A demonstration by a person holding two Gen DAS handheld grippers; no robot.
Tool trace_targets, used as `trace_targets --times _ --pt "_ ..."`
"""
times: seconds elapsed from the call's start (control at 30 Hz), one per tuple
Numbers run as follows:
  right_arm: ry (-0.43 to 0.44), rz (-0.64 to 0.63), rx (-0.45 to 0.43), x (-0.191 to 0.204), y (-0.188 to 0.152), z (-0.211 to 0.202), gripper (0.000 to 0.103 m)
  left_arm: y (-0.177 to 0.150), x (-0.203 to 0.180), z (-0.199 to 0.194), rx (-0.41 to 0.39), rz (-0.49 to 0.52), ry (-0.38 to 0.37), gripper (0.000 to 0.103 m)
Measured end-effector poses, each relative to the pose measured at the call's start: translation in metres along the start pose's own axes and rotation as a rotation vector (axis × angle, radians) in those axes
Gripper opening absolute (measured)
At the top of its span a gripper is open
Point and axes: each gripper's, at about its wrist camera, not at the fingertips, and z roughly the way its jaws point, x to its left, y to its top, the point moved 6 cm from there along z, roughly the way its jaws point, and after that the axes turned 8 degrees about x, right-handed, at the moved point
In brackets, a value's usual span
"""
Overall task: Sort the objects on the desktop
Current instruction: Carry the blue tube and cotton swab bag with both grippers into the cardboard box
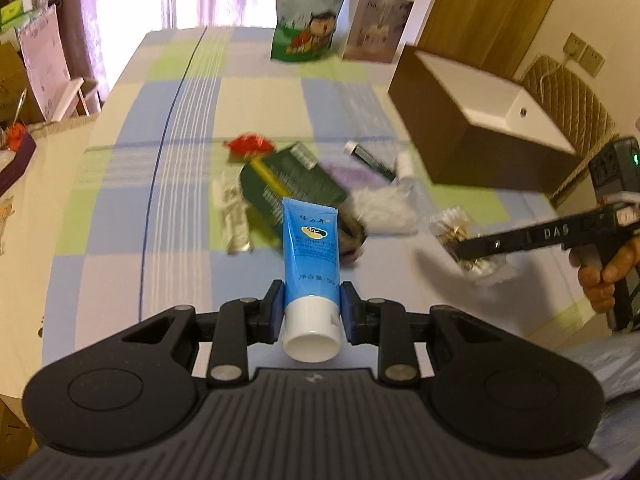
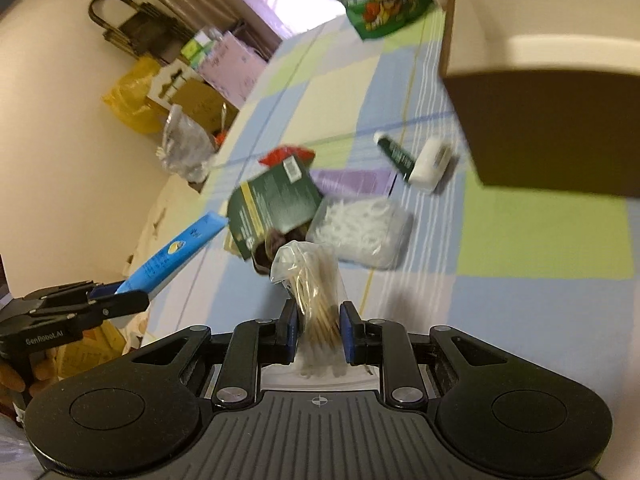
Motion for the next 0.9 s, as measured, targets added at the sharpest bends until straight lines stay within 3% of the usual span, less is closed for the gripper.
trace_targets --times 0.3,0.6,0.9 --pt "-0.007 0.048 -0.155 -0.034 0.015 -0.094 0.025 0.061 -0.077 -0.012 -0.139 0.07 -0.097 0.024" --pt "-0.063 0.123 -0.286 -0.079 0.03 -0.17 0.025 0.118 -0.165 0.005 -0.209 0.202 -0.206 0.024" --pt "-0.158 0.126 -0.308 -0.122 0.069 -0.204 0.025 0.168 -0.221 0.044 -0.224 0.252 -0.239 0.024"
